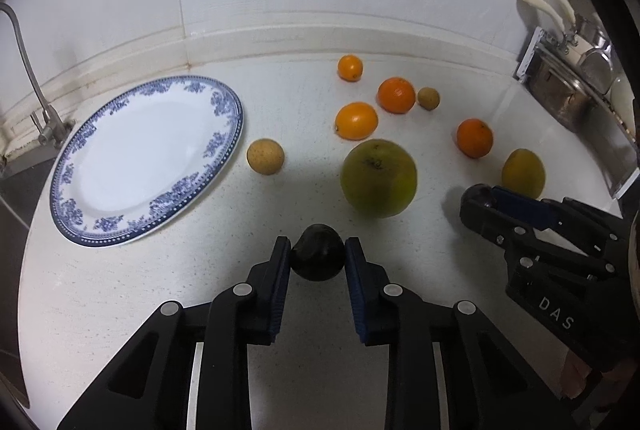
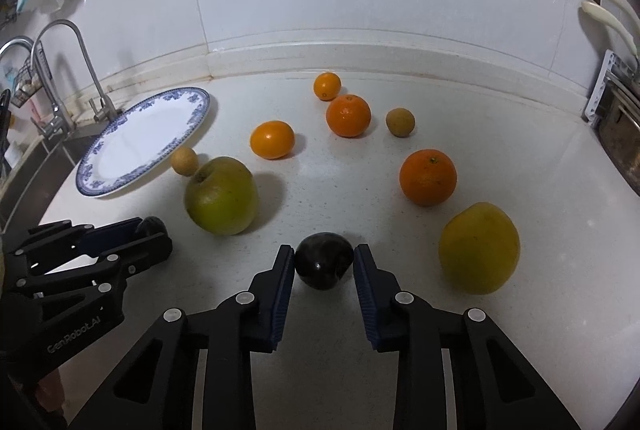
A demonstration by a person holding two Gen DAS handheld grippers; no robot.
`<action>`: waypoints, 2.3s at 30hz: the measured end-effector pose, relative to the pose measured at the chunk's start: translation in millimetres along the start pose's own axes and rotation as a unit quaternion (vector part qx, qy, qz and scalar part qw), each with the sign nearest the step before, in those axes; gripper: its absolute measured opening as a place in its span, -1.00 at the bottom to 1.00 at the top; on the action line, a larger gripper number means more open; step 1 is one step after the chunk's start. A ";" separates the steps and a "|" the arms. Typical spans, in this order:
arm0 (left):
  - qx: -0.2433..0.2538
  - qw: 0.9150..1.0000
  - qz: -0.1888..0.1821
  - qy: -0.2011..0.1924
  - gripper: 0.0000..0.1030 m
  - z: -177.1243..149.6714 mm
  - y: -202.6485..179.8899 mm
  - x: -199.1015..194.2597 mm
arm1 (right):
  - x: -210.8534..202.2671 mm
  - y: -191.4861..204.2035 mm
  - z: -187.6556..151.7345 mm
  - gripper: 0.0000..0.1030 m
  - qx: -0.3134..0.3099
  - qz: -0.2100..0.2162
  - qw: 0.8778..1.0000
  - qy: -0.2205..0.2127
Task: Organize fruits
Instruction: 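Grasp one dark plum with the left tool while the right tool grasps the other plum, then carry both plums onto the blue-and-white plate and open both tools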
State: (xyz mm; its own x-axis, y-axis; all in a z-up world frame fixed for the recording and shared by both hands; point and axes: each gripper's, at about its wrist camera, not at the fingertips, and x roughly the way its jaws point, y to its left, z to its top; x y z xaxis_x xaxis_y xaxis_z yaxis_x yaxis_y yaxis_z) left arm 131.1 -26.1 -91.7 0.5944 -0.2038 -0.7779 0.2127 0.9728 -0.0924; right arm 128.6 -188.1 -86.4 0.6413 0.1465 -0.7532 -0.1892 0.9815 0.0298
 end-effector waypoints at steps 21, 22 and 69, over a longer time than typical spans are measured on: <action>-0.003 0.995 0.018 -0.098 -0.47 -5.6 45.4 -92.6 | -68.1 74.4 15.0 -0.39 -0.057 0.061 0.994 -0.067; -0.004 0.995 0.021 -0.101 -0.47 -6.0 48.7 -95.5 | -68.2 79.2 16.7 -0.39 -0.061 0.065 0.994 -0.069; -0.042 0.995 0.089 -0.020 -0.04 35.8 179.2 1.3 | 83.9 176.5 91.1 -0.36 -0.105 0.115 0.987 0.023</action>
State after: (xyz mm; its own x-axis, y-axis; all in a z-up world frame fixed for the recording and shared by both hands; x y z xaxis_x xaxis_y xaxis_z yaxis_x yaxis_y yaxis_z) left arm 197.8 144.1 -87.0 0.6471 -0.0299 -0.7619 0.0367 0.9993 -0.0080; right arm 216.8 8.7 -84.5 0.5299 0.3528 -0.7712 -0.4797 0.8746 0.0706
